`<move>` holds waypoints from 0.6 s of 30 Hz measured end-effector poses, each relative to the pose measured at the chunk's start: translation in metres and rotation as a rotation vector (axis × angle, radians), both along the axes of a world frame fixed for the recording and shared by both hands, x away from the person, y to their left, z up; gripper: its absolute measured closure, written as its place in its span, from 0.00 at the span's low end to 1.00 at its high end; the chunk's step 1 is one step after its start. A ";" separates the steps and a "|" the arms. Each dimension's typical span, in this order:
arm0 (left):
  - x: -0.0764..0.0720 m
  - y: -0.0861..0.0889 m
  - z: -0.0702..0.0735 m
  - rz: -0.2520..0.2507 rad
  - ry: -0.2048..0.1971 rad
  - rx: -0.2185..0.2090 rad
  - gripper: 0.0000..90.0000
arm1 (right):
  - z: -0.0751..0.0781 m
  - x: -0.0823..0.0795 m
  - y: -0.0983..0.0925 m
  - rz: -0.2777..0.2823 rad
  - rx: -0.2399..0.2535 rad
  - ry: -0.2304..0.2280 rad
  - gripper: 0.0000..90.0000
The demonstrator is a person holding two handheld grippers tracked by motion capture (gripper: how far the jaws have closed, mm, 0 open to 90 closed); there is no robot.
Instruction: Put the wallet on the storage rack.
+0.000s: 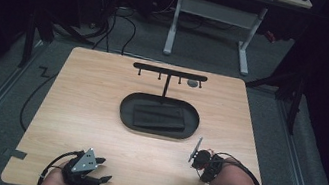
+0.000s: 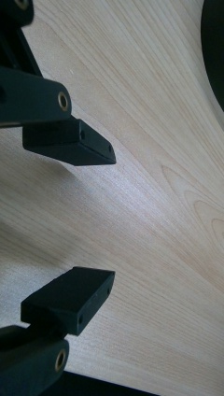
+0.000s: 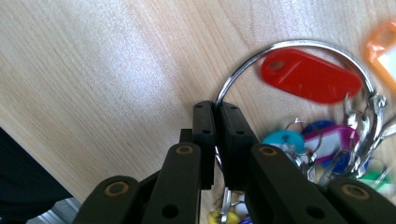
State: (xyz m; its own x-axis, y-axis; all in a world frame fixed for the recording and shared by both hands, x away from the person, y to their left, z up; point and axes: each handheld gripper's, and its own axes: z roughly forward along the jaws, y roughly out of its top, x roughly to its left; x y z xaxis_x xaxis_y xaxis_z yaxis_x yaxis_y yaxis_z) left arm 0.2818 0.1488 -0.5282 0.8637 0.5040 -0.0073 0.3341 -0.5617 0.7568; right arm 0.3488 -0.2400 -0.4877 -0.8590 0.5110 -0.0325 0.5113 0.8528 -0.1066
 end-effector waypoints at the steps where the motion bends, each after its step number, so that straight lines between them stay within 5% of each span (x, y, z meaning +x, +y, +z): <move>1: 0.000 0.000 0.000 0.000 0.001 -0.002 0.42 | 0.000 0.000 0.001 0.004 -0.011 -0.002 0.96; 12: 0.000 0.000 0.000 0.010 -0.003 0.000 0.42 | 0.008 -0.001 0.004 0.010 0.024 -0.023 0.97; 18: -0.001 0.002 0.001 0.023 -0.005 -0.005 0.42 | 0.037 -0.002 -0.002 -0.025 0.100 -0.094 0.97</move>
State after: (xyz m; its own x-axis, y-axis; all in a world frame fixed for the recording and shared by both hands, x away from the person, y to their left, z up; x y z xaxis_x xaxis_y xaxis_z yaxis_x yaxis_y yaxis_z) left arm 0.2808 0.1507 -0.5274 0.8520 0.5234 -0.0050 0.3426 -0.5504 0.7614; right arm 0.3473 -0.2423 -0.4506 -0.8417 0.5367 -0.0595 0.5360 0.8438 0.0279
